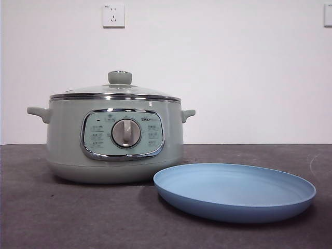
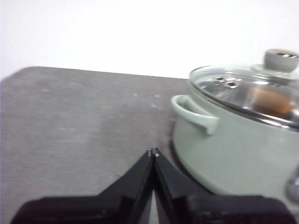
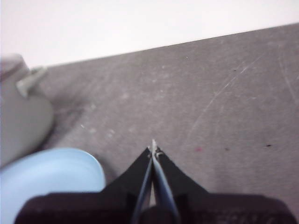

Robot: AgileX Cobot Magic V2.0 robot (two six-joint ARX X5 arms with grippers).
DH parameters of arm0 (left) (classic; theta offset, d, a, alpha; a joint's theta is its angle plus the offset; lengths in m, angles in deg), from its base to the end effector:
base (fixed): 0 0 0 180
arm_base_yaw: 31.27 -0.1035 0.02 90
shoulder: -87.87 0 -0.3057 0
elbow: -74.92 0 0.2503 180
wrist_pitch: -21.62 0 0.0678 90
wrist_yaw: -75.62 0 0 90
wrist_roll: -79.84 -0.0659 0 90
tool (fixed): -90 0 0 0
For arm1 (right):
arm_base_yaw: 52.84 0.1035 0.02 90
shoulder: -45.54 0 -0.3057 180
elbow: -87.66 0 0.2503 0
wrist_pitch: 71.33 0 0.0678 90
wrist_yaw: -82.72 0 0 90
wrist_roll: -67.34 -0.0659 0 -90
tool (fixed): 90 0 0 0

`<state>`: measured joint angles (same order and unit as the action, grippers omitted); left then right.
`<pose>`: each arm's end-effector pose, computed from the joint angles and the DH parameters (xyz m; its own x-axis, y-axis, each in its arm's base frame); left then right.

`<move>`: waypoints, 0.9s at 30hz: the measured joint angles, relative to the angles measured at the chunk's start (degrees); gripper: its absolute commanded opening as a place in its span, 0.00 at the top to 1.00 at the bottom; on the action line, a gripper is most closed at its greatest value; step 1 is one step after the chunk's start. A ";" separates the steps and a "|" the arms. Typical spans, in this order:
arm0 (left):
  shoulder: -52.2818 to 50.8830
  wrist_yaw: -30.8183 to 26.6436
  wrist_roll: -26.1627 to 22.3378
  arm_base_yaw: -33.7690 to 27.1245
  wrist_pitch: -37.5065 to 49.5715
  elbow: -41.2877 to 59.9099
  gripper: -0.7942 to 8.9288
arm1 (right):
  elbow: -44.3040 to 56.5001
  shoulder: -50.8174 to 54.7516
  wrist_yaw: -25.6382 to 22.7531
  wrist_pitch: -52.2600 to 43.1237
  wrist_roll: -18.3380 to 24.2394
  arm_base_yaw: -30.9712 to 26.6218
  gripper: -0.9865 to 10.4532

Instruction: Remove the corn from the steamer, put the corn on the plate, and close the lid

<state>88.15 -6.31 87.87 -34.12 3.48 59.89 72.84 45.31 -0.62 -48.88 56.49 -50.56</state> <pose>0.0895 -0.0048 0.1609 0.9941 -0.0911 -0.0585 0.0816 0.9857 -0.1477 0.0882 0.0112 0.1496 0.9785 0.1550 -0.1358 -0.1258 0.9713 0.2020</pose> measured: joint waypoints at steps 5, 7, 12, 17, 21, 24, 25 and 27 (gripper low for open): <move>0.09 3.17 4.46 0.00 -3.61 -4.50 0.93 | -1.44 -0.24 4.35 -0.28 -5.88 0.00 0.92; 0.15 3.80 5.77 0.00 -6.10 -8.02 0.93 | -3.78 -1.03 5.33 -0.31 -6.69 0.00 0.92; 2.99 6.23 6.67 0.00 -12.37 -16.22 0.93 | -11.30 -5.55 9.07 -0.02 -7.45 0.37 0.92; 8.46 11.39 6.64 0.00 -16.68 -23.74 0.93 | -20.72 -14.47 14.73 6.45 -6.75 0.52 0.92; 13.51 16.57 6.19 0.00 -19.61 -29.27 0.93 | -29.68 -23.02 22.43 13.00 -3.19 0.74 0.92; 17.90 21.42 5.03 0.00 -22.32 -33.29 0.93 | -37.22 -30.36 29.35 19.15 1.05 0.76 0.92; 19.34 22.86 4.68 0.00 -23.32 -34.53 0.93 | -39.74 -32.83 30.88 21.44 2.47 0.90 0.92; 21.64 25.00 3.78 0.00 -25.49 -36.57 0.93 | -43.85 -36.83 32.41 25.53 4.98 1.29 0.92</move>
<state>109.78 18.70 91.66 -34.12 -22.01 23.32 28.99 8.49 31.79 -23.36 61.47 -49.27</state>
